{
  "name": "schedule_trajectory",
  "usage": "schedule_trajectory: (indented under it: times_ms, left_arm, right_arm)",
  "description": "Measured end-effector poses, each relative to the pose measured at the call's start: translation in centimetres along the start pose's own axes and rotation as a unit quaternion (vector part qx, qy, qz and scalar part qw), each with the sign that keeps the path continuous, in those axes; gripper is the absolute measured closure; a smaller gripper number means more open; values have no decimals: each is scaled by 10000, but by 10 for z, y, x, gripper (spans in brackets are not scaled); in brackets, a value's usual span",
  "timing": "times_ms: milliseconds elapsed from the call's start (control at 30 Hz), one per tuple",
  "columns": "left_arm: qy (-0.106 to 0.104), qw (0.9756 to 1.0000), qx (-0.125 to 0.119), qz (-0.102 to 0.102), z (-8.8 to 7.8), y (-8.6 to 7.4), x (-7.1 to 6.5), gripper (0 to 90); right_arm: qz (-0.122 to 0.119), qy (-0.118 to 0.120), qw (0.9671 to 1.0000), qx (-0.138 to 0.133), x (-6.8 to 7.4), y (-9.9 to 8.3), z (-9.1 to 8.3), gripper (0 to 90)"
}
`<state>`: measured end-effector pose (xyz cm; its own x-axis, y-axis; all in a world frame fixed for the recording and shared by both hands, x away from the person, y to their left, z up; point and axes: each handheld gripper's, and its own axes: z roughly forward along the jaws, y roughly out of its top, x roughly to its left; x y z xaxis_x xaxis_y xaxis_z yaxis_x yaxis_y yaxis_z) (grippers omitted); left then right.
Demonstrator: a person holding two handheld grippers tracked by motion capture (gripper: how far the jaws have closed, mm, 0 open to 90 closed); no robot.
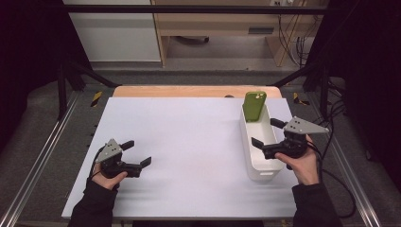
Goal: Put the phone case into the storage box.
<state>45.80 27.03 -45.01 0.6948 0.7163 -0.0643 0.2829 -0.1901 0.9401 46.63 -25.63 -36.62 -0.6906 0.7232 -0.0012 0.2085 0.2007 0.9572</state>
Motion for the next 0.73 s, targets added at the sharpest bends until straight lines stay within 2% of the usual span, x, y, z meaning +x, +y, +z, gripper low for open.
schedule_trajectory:
  times_ms: [233, 300, 400, 467, 633, 733]
  left_arm:
    - [-7, 10000, -13, 30, 0, 0, -1, 8]
    - [-7, 10000, -14, 37, 0, 0, -2, 8]
    - [-15, 10000, 0, 52, 1, 0, -2, 7]
    - [-25, 10000, -5, 54, 1, 0, -2, 7]
    - [-35, 10000, -22, 58, 1, 0, -3, 7]
    - [-28, 10000, -26, 66, 1, 0, -3, 7]
  right_arm:
    - [72, 36, 10000, 2, -1, -29, -11, 7]
    - [81, -23, 10000, 30, -1, -37, -14, 7]
    - [176, 28, 9998, -34, -2, -49, -16, 7]
    - [180, 29, 9998, 72, -3, -56, -18, 7]
    - [272, 35, 9996, 3, -6, -64, -23, 7]
    - [238, 52, 9997, -39, -7, -65, -24, 7]
